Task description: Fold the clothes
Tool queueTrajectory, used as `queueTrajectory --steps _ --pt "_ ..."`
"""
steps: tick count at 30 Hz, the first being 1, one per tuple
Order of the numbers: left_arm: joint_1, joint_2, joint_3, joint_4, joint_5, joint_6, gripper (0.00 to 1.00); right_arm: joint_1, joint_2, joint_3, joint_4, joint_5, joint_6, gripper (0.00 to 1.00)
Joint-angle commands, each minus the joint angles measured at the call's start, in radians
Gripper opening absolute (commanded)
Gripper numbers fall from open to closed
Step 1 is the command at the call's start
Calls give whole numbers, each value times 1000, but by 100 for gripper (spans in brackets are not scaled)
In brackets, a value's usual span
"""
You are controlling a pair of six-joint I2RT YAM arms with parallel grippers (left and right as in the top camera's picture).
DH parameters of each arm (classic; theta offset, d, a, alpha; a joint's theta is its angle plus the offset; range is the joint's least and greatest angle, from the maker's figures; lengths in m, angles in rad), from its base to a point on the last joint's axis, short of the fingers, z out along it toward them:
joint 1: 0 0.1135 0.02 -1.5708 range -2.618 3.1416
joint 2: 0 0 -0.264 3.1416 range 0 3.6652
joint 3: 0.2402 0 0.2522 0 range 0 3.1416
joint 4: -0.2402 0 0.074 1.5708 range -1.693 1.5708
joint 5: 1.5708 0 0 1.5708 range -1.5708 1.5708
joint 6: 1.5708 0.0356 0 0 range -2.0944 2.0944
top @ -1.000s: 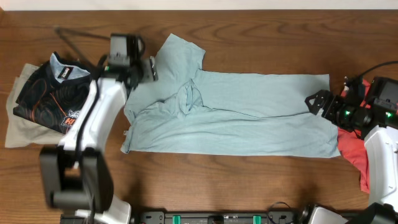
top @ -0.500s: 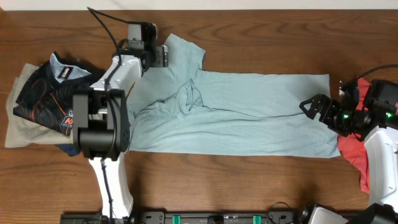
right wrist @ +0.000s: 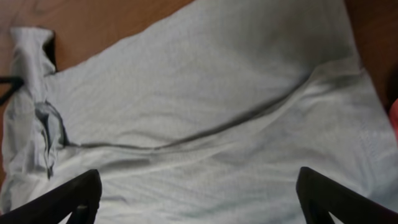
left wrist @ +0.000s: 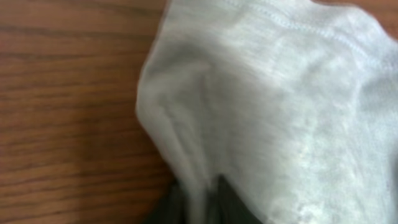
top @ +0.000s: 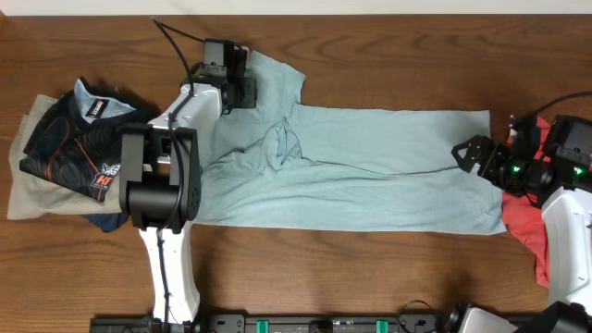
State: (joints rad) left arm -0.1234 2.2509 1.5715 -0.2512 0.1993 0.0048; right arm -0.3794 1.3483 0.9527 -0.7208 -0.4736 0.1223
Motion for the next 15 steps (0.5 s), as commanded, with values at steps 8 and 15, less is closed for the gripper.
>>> queueTrajectory --steps 8,15 --pt "9 -34 5 -67 18 -61 6 55 117 1 104 174 4 70" --pt "9 -104 5 -164 46 -96 6 93 240 19 267 343 13 74"
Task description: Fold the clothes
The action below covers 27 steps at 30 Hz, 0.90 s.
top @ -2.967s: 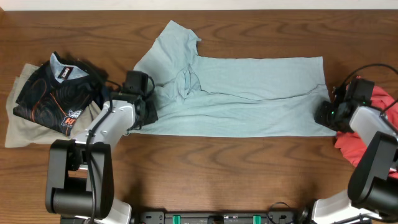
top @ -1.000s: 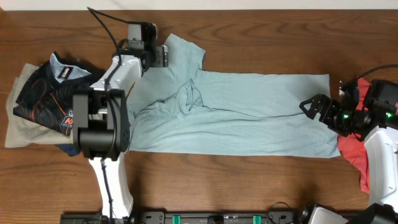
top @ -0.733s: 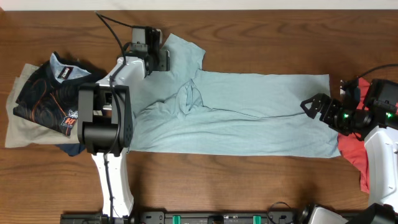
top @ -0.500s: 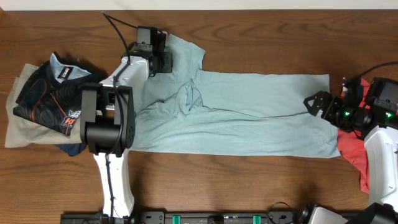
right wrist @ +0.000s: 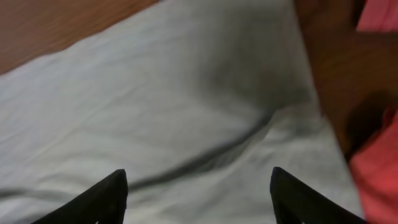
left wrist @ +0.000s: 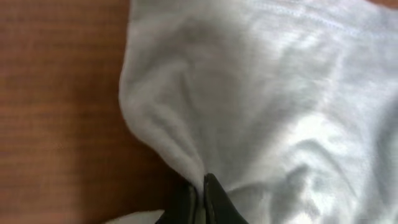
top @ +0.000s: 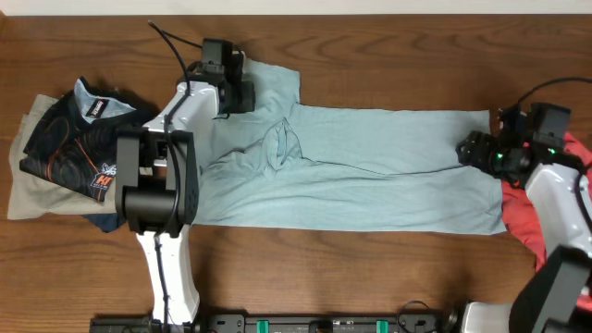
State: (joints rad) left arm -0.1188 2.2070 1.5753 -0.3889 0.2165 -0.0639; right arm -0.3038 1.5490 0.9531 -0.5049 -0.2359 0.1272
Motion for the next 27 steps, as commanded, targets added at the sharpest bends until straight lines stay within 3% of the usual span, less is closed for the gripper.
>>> queueTrajectory --steps 1,8,22,25,27 --pt "4 -61 2 -39 35 -27 6 18 51 20 85 111 15 75" --pt "4 -62 2 -125 34 -27 6 19 214 21 414 116 23 79" --pt "4 -62 -3 -135 35 -27 6 37 458 22 760 116 124 77" --pt "4 -62 -3 -135 34 -27 7 37 476 22 768 119 131 71" --pt "4 -62 -3 -135 34 -27 6 37 481 22 758 131 132 56"
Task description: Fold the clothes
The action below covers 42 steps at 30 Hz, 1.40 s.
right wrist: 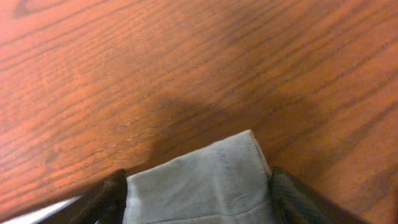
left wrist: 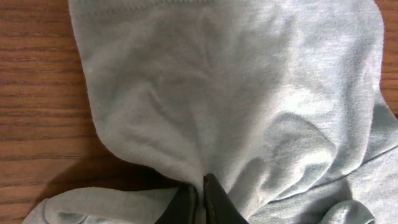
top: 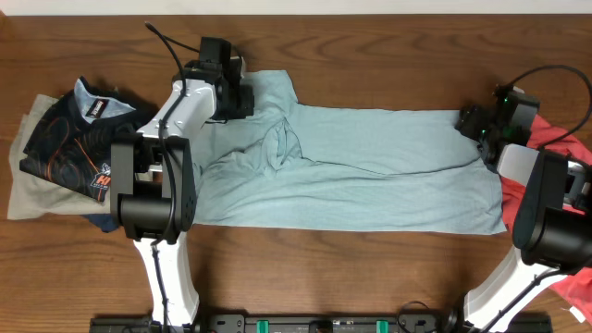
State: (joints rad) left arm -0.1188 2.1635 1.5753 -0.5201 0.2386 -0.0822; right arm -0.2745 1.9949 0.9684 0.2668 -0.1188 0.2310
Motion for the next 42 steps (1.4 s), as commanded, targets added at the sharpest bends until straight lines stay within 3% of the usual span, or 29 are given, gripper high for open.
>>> queueTrajectory --steps 1,7,16,25,33,42 --pt "4 -18 -3 -3 12 -9 6 7 35 6 -21 23 28 48" --pt "4 -18 -3 -4 13 -9 6 0 35 6 -50 67 42 1" --pt "24 -81 -3 -54 13 -9 6 -30 -25 7 -166 69 42 1" --pt "34 -214 -3 -164 13 -9 6 -35 -280 7 -433 56 42 1" --pt "56 -276 -3 -388 13 -11 6 -61 -498 7 -703 64 -14 2" --pt "108 -307 -3 -603 12 -62 6 -63 -516 1 -938 163 -53 5"
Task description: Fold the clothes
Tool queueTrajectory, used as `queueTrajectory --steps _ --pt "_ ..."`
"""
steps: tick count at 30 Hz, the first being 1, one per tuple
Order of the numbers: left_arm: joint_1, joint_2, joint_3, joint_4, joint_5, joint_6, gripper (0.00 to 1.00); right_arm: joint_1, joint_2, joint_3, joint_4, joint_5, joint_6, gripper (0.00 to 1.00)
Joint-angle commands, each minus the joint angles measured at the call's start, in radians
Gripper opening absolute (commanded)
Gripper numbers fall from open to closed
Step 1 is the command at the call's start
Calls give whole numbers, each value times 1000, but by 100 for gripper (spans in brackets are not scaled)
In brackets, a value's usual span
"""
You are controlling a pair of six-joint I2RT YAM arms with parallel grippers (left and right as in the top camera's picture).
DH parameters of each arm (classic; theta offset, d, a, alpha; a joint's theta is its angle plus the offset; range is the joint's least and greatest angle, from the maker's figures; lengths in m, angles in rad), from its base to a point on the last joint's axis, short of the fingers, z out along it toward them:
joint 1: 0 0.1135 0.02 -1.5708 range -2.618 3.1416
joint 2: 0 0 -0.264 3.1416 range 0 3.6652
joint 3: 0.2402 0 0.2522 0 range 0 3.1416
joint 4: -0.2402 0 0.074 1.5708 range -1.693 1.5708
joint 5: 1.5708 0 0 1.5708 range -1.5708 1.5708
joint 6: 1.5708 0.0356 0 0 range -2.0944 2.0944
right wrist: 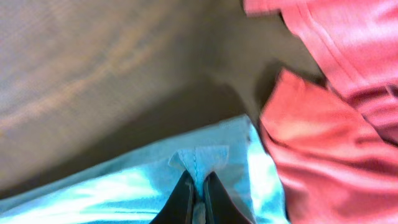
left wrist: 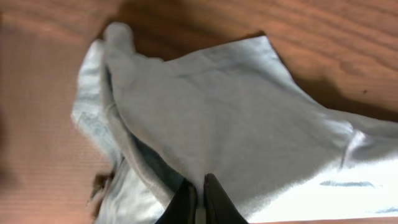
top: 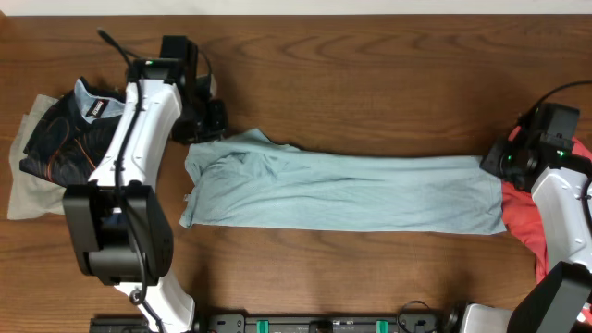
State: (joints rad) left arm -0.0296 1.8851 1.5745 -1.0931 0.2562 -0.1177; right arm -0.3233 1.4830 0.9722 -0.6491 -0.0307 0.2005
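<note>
A light blue shirt (top: 342, 192) lies across the table as a long folded band. My left gripper (top: 209, 128) is shut on its upper left corner, with the cloth (left wrist: 205, 118) pinched between the black fingers (left wrist: 214, 199). At the right end, my right gripper (top: 507, 159) is shut on the shirt's hem (right wrist: 199, 163), close beside a red garment (right wrist: 329, 118). The upper half of the shirt now lies over the lower half.
A dark printed garment (top: 69, 139) sits on a beige one (top: 23, 190) at the left edge. The red garment (top: 527, 227) lies by the right edge under the right arm. Bare wooden table (top: 370, 74) spreads behind the shirt.
The left gripper has moved left and toward the front with the shirt's corner. The right gripper, then open at the far right corner, is now shut on the hem. The shirt is a narrower band.
The shirt lay spread wide, the left gripper shut on its upper left sleeve area and the right gripper open over its right part. The right gripper then stood open at the far right corner. Now both grip the shirt, folded lengthwise into a band.
</note>
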Motion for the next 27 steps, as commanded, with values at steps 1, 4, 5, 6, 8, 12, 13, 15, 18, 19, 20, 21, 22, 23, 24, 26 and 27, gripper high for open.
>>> queueTrajectory --steps 1,4,5,6,8,12,13,15,18,19,20,21,22,23,24,26,27 --pt "21 -29 -2 -48 -5 -27 6 -14 -4 -3 -34 92 -23 6" --pt "22 -28 -3 -99 -5 -26 6 -14 -4 -3 -60 121 -23 5" --pt "21 -28 -3 -116 -5 -26 6 -14 -4 -3 -64 123 -23 5" --pt "20 -28 -3 -134 -5 -26 6 -14 -4 -4 -68 125 -22 5" --pt "20 -28 -3 -163 -5 -26 7 -14 -3 -5 -71 134 -23 6" --pt "20 -28 -3 -214 -5 -26 7 -14 -3 -5 -76 176 -22 6" --pt "20 -28 -3 -224 -6 -26 6 -14 -3 -6 -77 187 -22 6" --pt "20 -28 -8 -235 -6 -26 6 -14 -3 -6 -82 192 -22 6" --pt "18 -28 -33 -247 -5 -27 6 -14 -3 -6 -108 194 -23 6" --pt "17 -28 -46 -254 -5 -27 6 -14 -3 -8 -119 202 -23 6" --pt "16 -28 -62 -258 -4 -31 6 -14 -3 -11 -128 211 -23 6" --pt "13 -28 -79 -261 -4 -45 6 -14 -3 -15 -131 220 -22 6" --pt "10 -28 -97 -262 -4 -61 6 -14 -3 -19 -132 227 -22 7" --pt "5 -28 -114 -264 -4 -73 6 -14 -3 -23 -132 235 -22 10" --pt "-1 -28 -137 -264 -2 -76 6 -14 -3 -26 -133 243 -22 13" --pt "-14 -28 -181 -266 -2 -76 13 -14 -3 -29 -133 245 -22 16" --pt "-20 -28 -201 -267 -2 -76 26 -14 -3 -29 -132 245 -22 16"
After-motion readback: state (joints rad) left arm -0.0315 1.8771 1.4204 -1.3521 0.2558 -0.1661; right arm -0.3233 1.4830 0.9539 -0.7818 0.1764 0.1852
